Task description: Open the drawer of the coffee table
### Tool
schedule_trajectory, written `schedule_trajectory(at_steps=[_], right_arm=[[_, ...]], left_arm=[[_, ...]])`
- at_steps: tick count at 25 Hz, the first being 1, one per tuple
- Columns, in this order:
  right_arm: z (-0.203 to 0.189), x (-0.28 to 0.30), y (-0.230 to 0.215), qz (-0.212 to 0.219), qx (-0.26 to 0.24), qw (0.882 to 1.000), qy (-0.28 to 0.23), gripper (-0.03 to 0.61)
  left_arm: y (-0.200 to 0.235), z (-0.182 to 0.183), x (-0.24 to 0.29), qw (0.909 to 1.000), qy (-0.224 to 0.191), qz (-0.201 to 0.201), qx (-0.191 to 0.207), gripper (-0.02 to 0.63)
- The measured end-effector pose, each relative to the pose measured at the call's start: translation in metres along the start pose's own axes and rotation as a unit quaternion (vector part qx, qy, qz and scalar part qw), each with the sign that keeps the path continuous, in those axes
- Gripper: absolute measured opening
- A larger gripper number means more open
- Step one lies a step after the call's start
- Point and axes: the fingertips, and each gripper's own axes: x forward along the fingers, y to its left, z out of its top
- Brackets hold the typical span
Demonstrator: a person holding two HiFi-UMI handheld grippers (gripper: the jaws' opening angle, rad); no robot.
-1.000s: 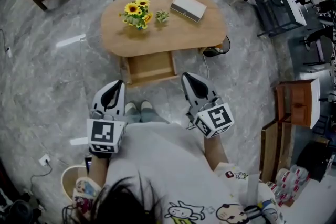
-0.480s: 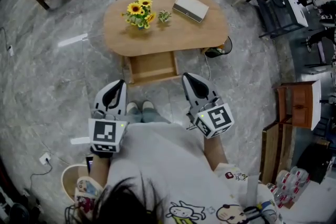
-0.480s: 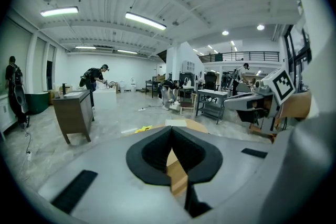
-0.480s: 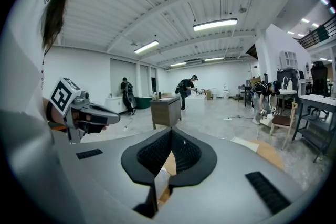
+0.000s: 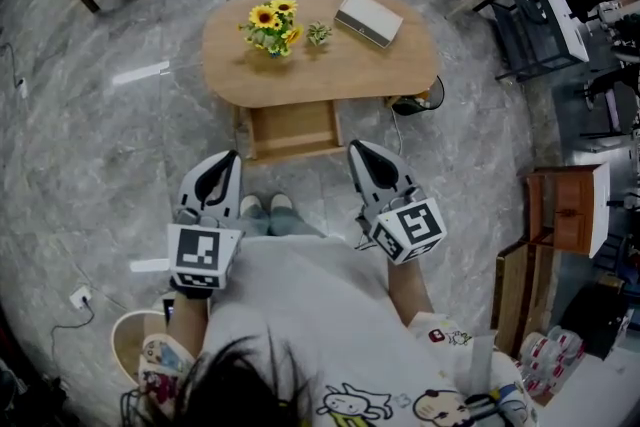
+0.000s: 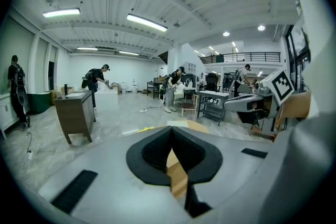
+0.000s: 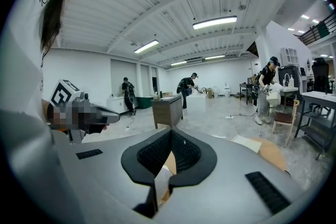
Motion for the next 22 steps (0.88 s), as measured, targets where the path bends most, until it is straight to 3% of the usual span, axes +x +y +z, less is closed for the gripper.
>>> schedule_trajectory(at_steps=[11,22], right_arm=[[-0.0007,0.0003,0.0019,0.006,-0.005,1.000,-0.006,-0.002],[-0.0029,-0.0042,0.0055,0.001,-0.012,1.000,-0.002,-0.002]], left_arm=[[0.0067,0.0078,-0.0039,0.9996,-0.028,0.000,0.009,0.005],[0.0036,0.0073,-0.0001,0.9993,-0.020,-0.016,0.027,0.005]])
